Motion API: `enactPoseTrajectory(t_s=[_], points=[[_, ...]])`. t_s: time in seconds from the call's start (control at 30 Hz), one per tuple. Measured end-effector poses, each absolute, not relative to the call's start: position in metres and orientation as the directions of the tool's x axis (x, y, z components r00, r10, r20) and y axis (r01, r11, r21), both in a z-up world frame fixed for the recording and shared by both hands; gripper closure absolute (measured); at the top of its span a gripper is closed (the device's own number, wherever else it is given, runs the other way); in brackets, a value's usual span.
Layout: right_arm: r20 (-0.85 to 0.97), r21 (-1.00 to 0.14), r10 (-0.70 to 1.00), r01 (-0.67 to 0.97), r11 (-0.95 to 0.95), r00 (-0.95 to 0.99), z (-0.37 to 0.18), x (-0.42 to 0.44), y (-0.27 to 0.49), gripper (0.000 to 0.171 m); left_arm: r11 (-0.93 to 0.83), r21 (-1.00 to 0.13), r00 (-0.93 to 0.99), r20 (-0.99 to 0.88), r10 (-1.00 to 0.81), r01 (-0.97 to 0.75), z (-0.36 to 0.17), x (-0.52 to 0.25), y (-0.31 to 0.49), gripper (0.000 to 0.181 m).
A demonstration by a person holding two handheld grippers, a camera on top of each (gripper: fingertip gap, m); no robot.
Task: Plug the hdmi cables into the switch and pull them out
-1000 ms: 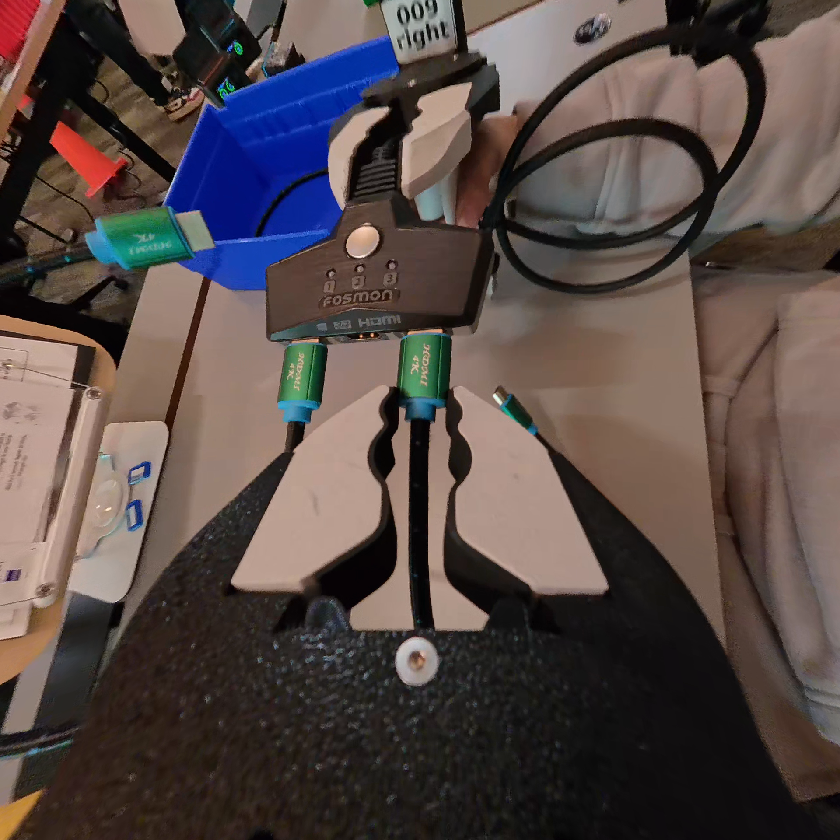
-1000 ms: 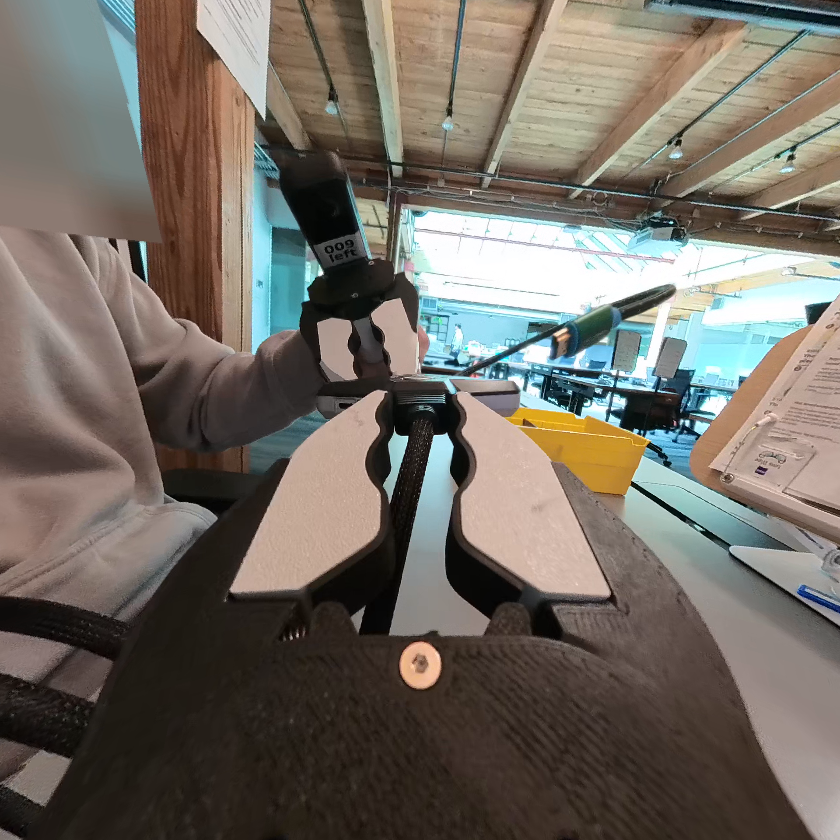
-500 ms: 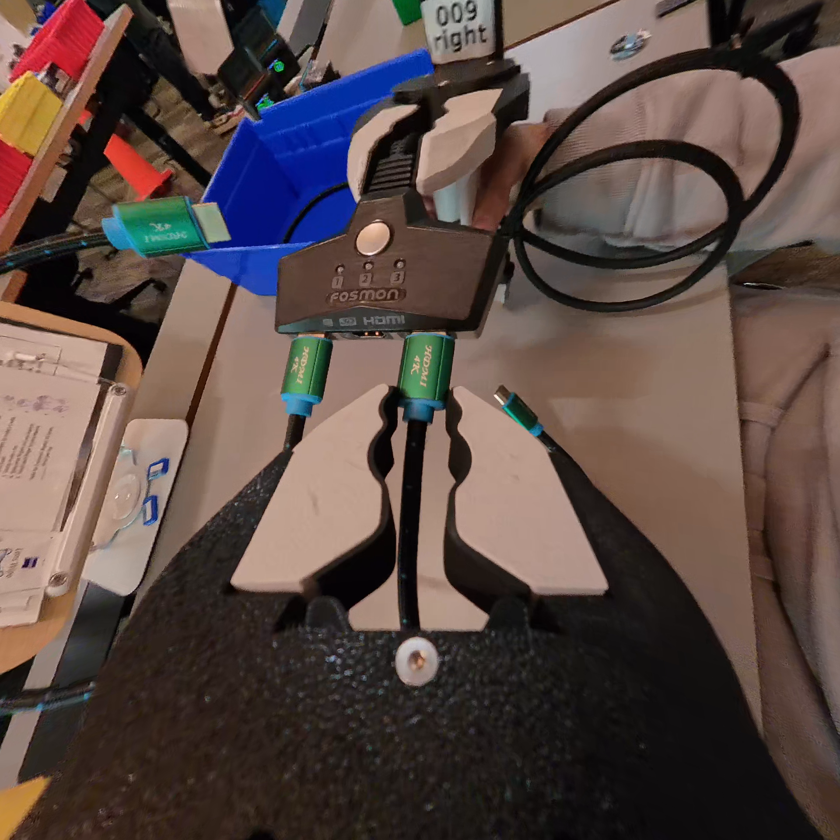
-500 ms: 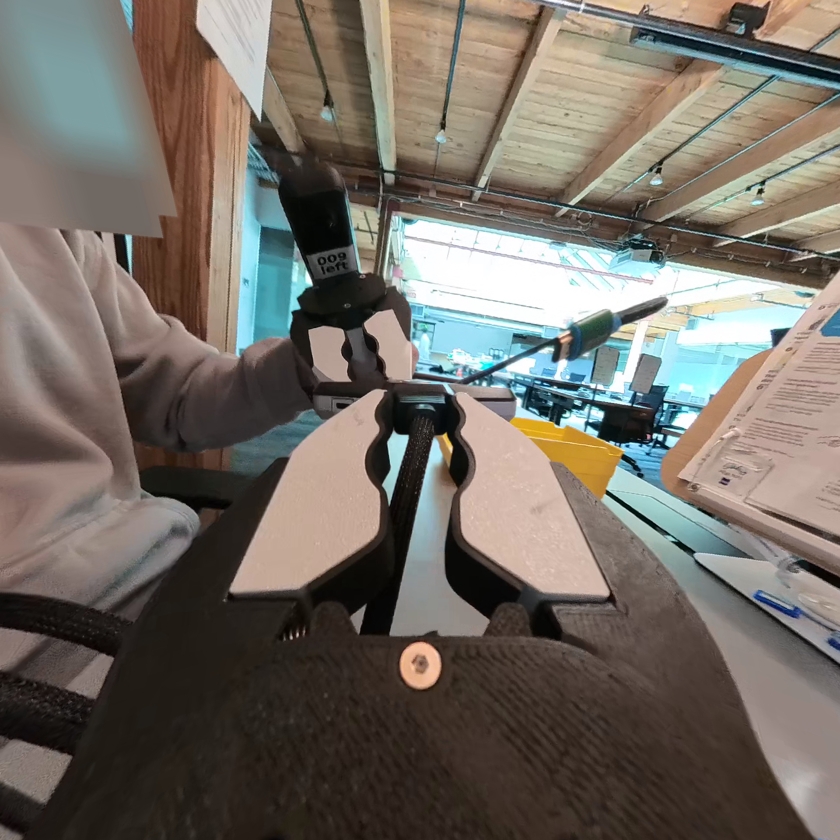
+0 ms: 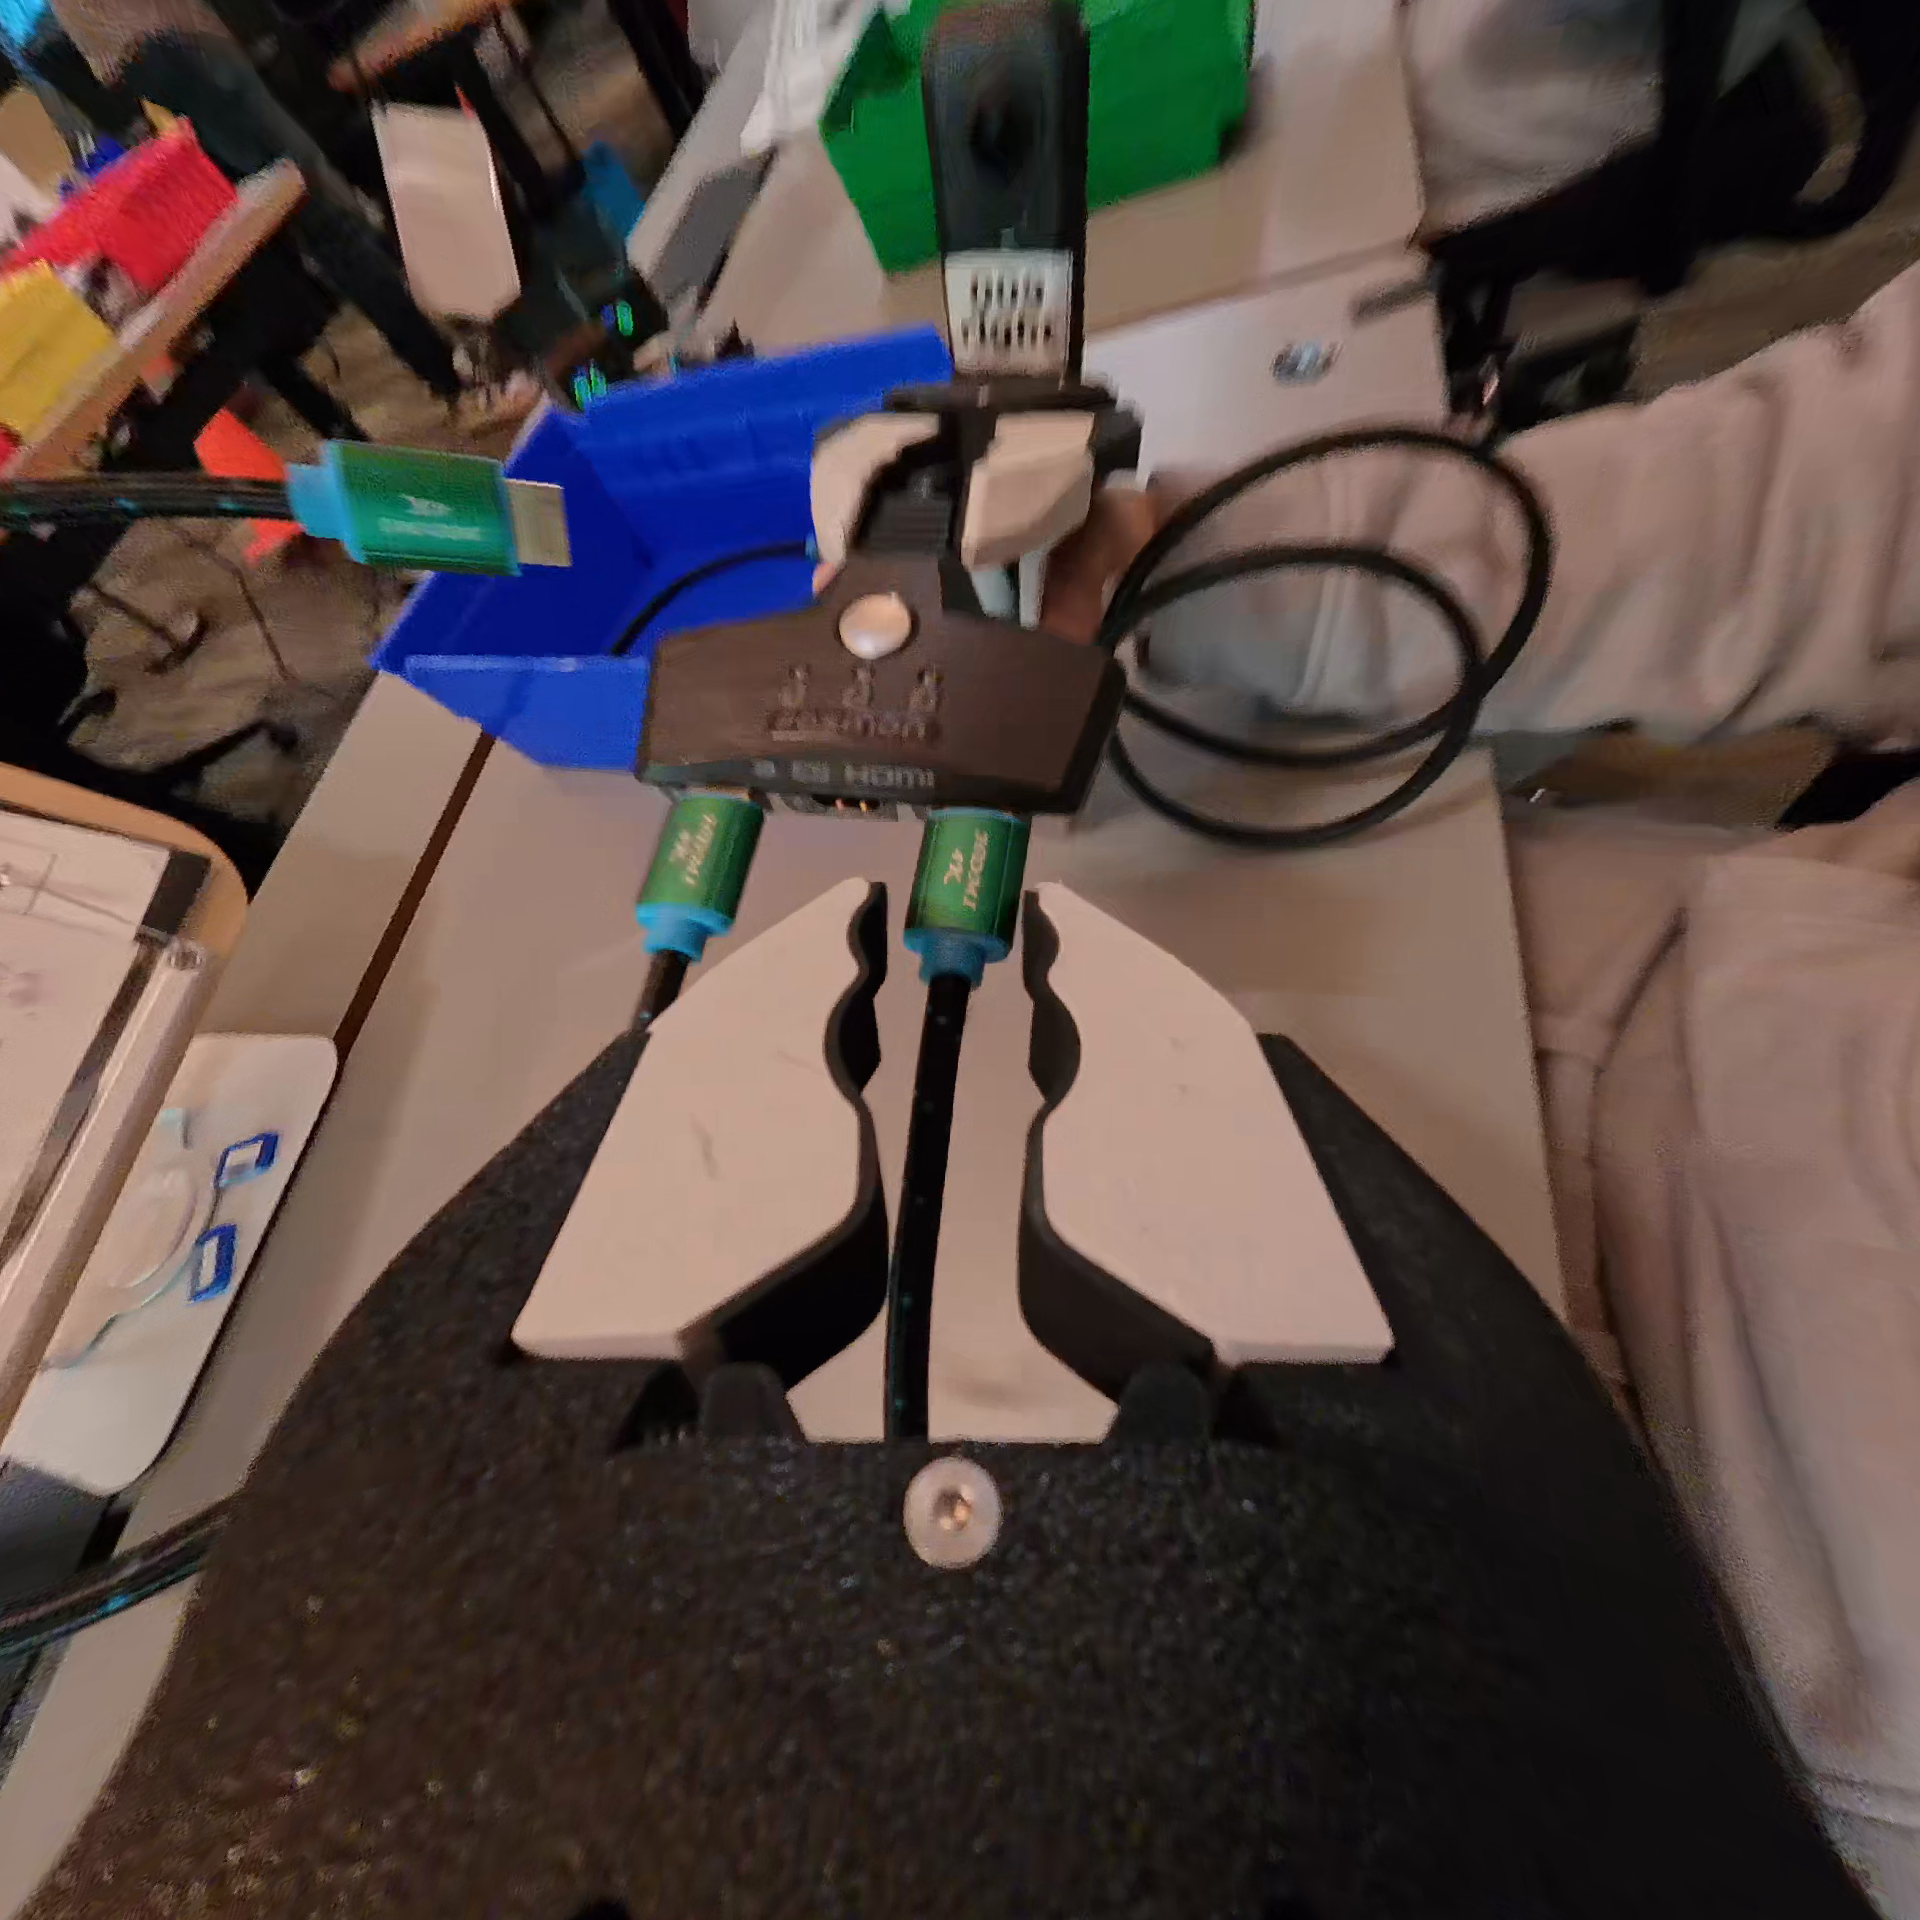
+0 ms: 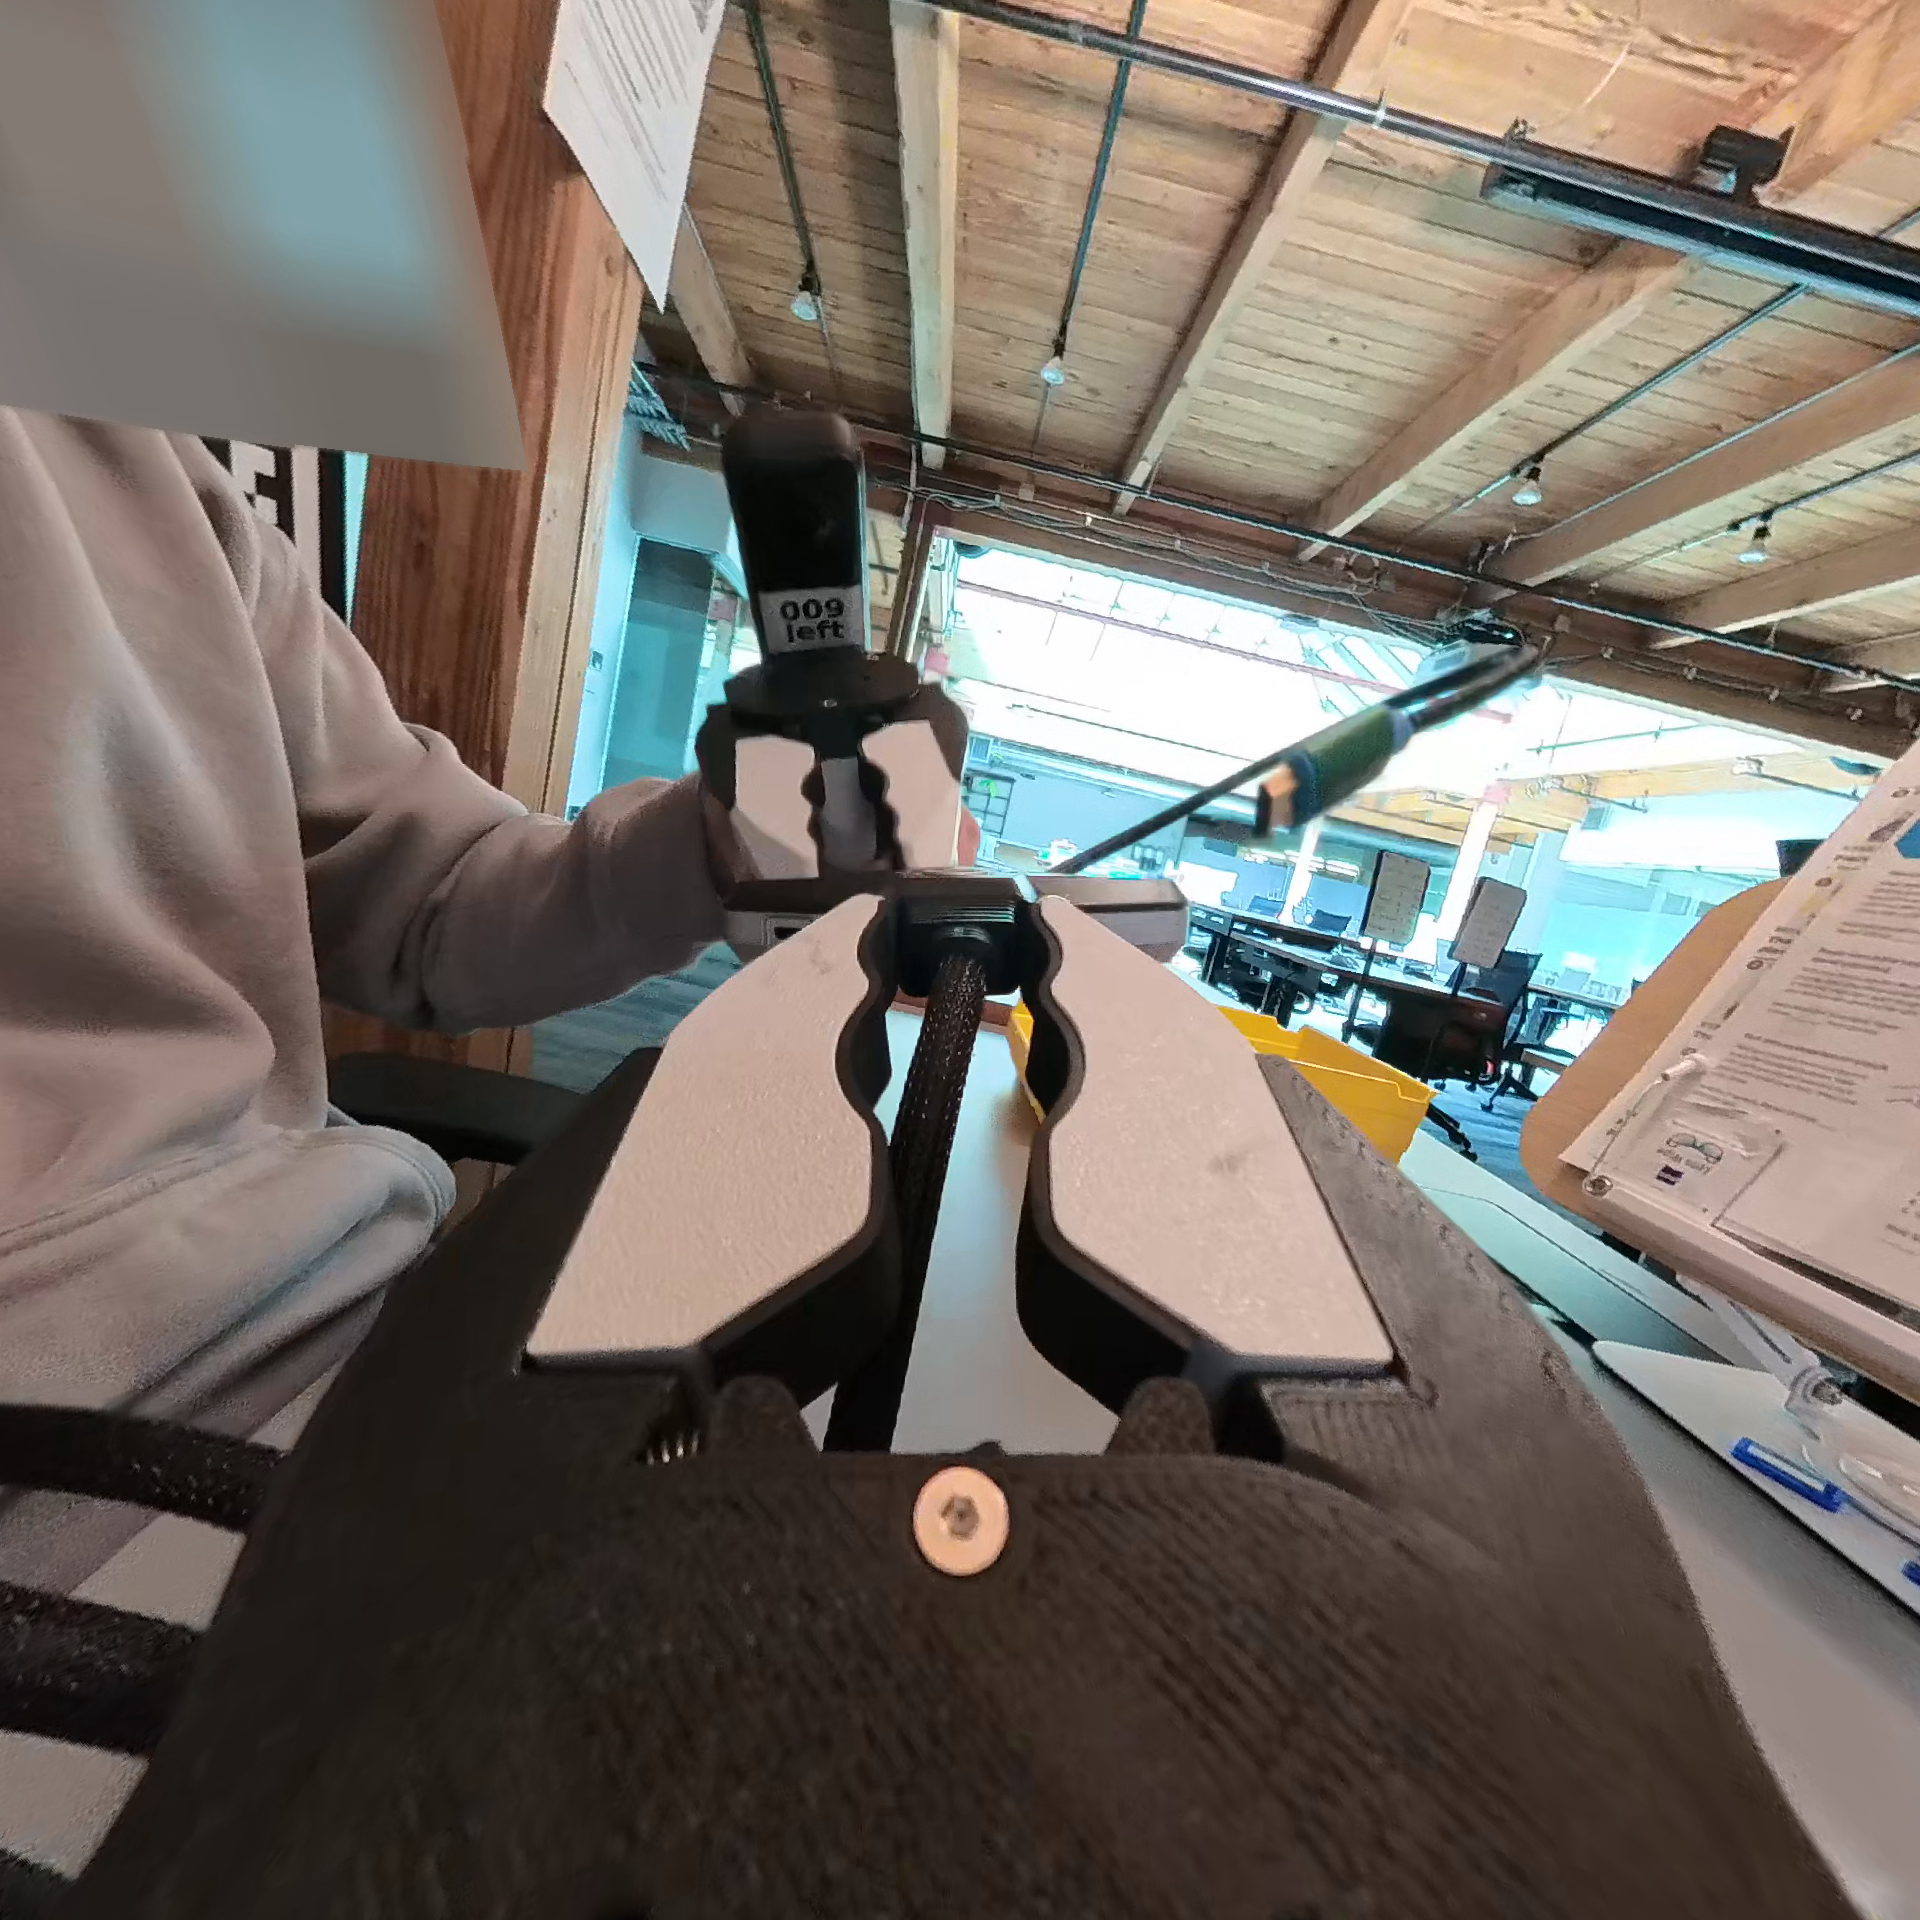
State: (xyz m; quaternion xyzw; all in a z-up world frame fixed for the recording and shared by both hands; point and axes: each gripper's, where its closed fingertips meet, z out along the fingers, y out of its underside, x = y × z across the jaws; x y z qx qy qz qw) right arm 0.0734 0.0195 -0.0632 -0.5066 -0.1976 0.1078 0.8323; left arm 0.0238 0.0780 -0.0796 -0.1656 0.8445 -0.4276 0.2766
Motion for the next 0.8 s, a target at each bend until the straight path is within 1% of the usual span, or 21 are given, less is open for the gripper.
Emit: enactPoseTrajectory(t_s=[0.03,0.1,0.17,0.2,0.3,0.4,0.43,0.5,0.7,0.8], points=[[0.225,-0.885,0.38,0.025,0.464,0.897,-0.063,0.073,0.018,0.149,0.541,-0.841,-0.801,-0.305,-0.516,-0.029,-0.069,0.02,0.078,0.156],[0.225,-0.879,0.385,0.017,0.476,0.895,-0.061,0.074,0.014,0.149,0.467,-0.883,-0.793,-0.247,-0.557,-0.053,-0.049,0.018,0.084,0.155],[0.229,-0.872,0.398,0.006,0.49,0.888,-0.059,0.073,0.011,0.149,0.478,-0.875,-0.735,-0.274,-0.62,-0.077,-0.042,0.029,0.099,0.15],[0.235,-0.872,0.405,0.008,0.489,0.883,-0.059,0.071,0.011,0.149,0.507,-0.858,-0.701,-0.31,-0.642,-0.085,-0.042,0.036,0.106,0.146],[0.245,-0.885,0.421,0.024,0.465,0.873,-0.061,0.065,0.016,0.149,0.588,-0.801,-0.683,-0.366,-0.632,-0.115,-0.053,0.044,0.107,0.145],[0.255,-0.89,0.447,0.027,0.455,0.858,-0.063,0.058,0.019,0.149,0.678,-0.721,-0.677,-0.429,-0.598,-0.142,-0.07,0.05,0.104,0.155],[0.256,-0.889,0.455,0.023,0.457,0.853,-0.062,0.055,0.019,0.149,0.693,-0.703,-0.691,-0.421,-0.588,-0.161,-0.076,0.05,0.103,0.158],[0.253,-0.897,0.459,0.029,0.441,0.851,-0.063,0.054,0.021,0.149,0.707,-0.685,-0.703,-0.416,-0.576,-0.174,-0.082,0.051,0.102,0.159],[0.201,-0.904,0.462,-0.018,0.427,0.864,-0.062,0.056,0.024,0.148,0.684,-0.709,-0.693,-0.407,-0.595,-0.171,-0.081,0.057,0.105,0.16],[0.225,-0.908,0.437,0.024,0.419,0.871,-0.064,0.059,0.026,0.148,0.689,-0.708,-0.687,-0.424,-0.59,-0.154,-0.082,0.059,0.106,0.157]])
